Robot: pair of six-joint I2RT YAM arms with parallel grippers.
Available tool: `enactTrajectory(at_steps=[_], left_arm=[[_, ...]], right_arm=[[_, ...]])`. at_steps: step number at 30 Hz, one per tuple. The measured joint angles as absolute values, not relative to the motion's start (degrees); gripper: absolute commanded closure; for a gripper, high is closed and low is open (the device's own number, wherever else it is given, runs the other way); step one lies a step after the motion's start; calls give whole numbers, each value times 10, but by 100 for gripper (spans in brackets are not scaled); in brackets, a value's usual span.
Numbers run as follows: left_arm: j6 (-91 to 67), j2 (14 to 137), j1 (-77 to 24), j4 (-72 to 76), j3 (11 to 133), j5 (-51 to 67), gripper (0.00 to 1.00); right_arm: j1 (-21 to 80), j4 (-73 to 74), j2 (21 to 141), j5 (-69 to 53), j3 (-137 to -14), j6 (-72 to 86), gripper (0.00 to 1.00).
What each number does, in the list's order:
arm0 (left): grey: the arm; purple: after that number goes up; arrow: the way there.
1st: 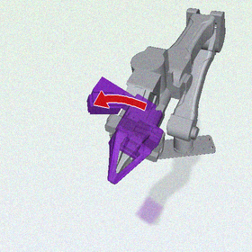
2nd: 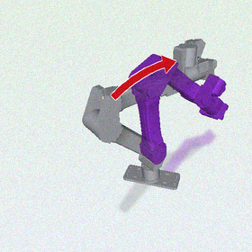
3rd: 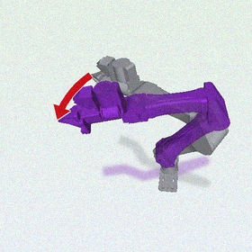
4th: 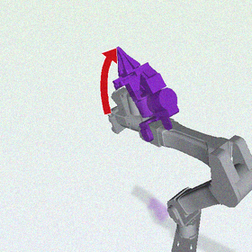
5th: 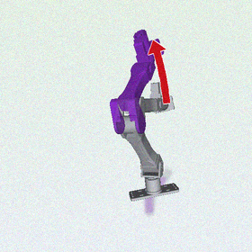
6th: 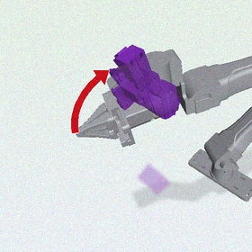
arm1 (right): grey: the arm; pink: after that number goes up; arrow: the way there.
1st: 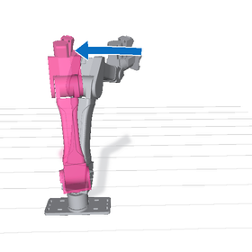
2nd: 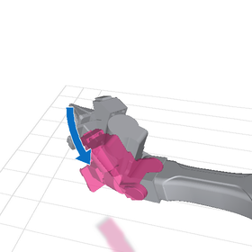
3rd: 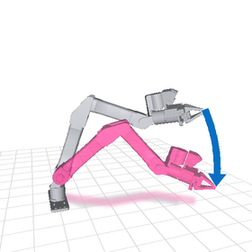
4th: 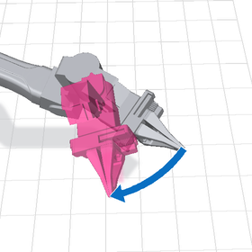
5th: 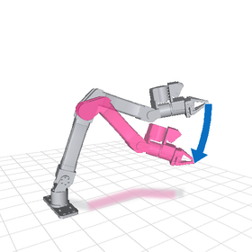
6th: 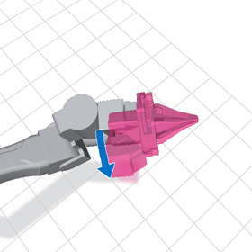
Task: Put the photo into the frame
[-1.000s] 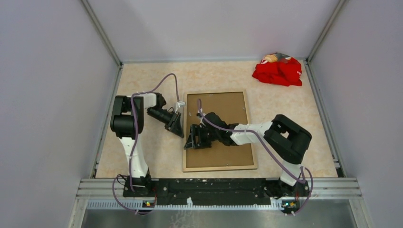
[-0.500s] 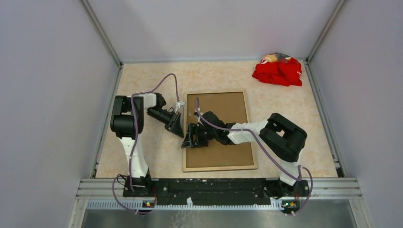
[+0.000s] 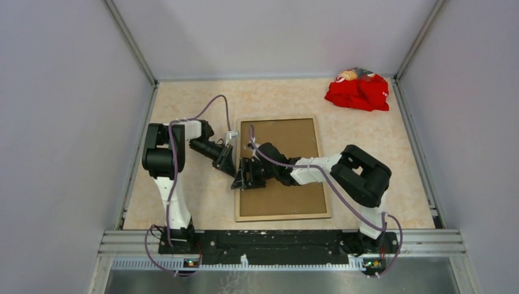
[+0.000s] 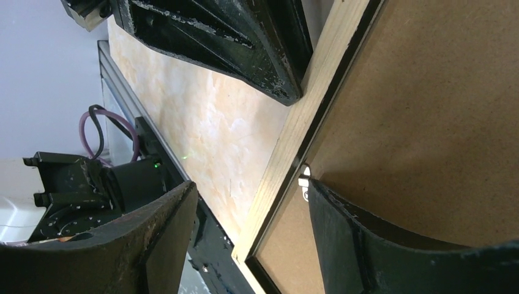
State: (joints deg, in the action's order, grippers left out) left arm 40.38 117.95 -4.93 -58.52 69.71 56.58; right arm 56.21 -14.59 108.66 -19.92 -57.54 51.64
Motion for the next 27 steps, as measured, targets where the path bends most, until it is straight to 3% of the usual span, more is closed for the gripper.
enactTrajectory(at_steps=[27], left_arm=[[404,1180,-49,-586,697,566,77]], right_arm=[[559,-134,1101,-223,-595,500,36]])
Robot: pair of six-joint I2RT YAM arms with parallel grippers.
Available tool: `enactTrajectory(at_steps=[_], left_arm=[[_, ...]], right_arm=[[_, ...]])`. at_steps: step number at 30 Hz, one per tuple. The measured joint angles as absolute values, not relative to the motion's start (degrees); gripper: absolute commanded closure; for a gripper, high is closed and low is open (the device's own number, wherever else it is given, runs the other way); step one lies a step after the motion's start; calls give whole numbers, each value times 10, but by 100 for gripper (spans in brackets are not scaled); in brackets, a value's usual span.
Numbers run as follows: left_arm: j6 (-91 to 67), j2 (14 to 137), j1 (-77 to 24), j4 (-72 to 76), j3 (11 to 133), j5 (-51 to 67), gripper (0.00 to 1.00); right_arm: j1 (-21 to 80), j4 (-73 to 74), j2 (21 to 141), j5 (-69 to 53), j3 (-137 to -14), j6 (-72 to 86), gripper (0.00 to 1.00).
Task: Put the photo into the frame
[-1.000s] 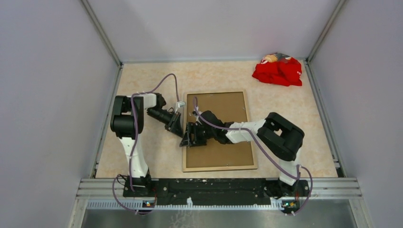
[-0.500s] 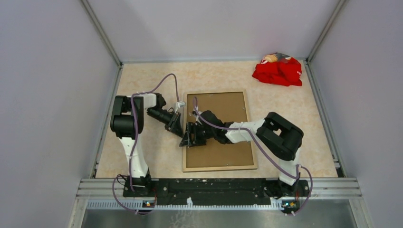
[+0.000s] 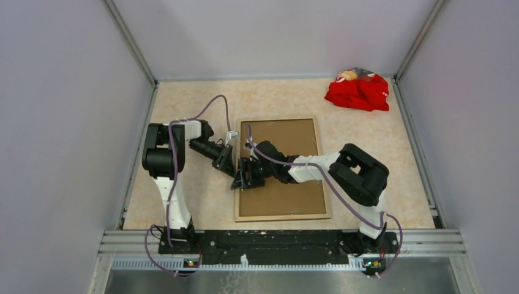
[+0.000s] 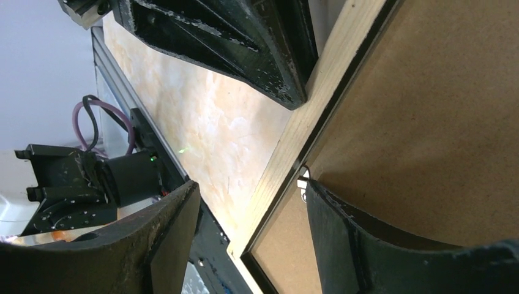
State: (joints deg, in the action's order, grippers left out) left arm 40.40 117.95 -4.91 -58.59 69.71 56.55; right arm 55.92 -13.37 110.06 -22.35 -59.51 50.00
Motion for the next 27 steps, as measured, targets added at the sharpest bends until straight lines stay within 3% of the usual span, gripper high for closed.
enactTrajectory(at_steps=[27], left_arm=[[404,1180,-49,-587,697,566,78]], right_arm=[[549,-109,1109,-226,-619,432,38]])
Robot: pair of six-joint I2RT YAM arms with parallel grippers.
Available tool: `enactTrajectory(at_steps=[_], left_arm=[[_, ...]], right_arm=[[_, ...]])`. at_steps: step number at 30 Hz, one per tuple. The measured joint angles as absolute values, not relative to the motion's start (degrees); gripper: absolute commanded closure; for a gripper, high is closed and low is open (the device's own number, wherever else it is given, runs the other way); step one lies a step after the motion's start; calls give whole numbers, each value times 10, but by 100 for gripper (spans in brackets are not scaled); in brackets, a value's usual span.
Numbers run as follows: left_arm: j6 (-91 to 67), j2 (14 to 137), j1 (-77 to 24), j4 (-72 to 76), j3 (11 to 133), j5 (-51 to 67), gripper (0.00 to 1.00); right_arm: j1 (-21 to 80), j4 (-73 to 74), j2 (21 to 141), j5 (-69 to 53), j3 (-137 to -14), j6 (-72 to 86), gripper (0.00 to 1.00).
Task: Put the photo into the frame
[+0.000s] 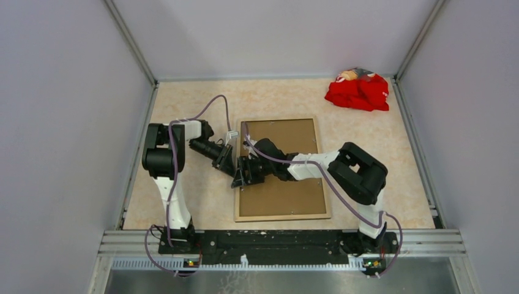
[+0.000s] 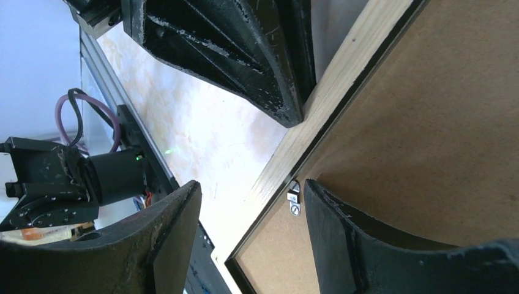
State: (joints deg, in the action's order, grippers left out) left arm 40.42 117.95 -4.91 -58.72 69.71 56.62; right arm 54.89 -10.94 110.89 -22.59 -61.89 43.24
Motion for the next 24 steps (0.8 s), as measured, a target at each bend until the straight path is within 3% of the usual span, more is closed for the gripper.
enactTrajectory(at_steps=[24], left_arm=[[404,1180,-49,-587,697,566,78]], right_arm=[[548,-137,1122,-269,-615,437,42]])
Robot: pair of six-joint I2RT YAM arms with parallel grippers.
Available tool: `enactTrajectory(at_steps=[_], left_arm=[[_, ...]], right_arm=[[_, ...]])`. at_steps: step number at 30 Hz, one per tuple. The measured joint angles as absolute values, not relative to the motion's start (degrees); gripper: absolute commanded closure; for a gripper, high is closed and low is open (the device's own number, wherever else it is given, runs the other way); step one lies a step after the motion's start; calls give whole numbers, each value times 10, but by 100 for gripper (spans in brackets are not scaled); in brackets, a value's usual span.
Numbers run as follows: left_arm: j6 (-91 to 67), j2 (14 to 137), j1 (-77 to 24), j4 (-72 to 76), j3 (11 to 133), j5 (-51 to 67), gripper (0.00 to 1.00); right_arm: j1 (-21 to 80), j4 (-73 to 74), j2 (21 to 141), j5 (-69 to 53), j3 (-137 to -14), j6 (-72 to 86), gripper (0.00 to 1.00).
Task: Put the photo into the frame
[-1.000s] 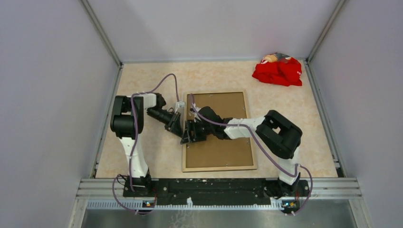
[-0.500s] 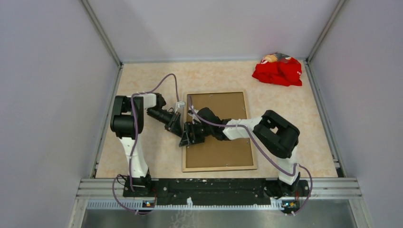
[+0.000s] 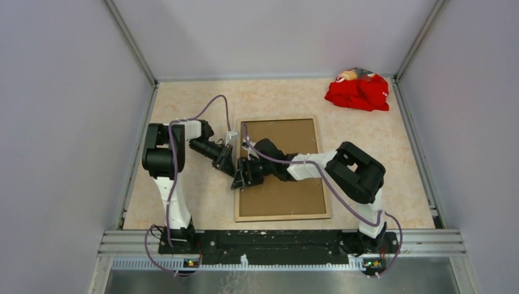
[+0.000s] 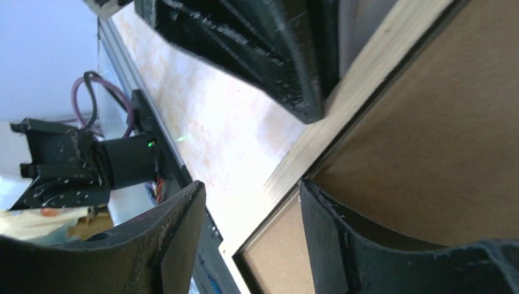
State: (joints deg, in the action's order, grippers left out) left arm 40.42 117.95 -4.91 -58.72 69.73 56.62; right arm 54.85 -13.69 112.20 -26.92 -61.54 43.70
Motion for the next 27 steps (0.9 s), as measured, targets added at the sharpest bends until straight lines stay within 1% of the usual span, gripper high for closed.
enactTrajectory(at_steps=[3,6,9,11,14,19,21,27], left_arm=[[404,1180,-49,-589,697,566,79],[404,1180,-49,-590,697,566,79],[404,1180,-49,-593,698,566,78],[404,1180,-49,-596,702,565,77],[404,1180,-48,-602,716,566,70],[387,1184,-36,-601,773,568,63],[373,1192,-28,-595,808,573,62],[338,1244,-17,-581,894,599,63]], right_arm=[[550,-141,1126,-287,-616,439,41],[549,-133,1128,-294,-622,434,33],[544,-104,1128,-298,-640,422,30],[537,-86,1128,-300,-649,417,29],[508,-61,1127,-298,-663,411,29],[430,-24,1127,-276,-716,392,27],[407,-25,1126,-264,-734,390,27],[370,-29,1153,-240,-792,385,27]])
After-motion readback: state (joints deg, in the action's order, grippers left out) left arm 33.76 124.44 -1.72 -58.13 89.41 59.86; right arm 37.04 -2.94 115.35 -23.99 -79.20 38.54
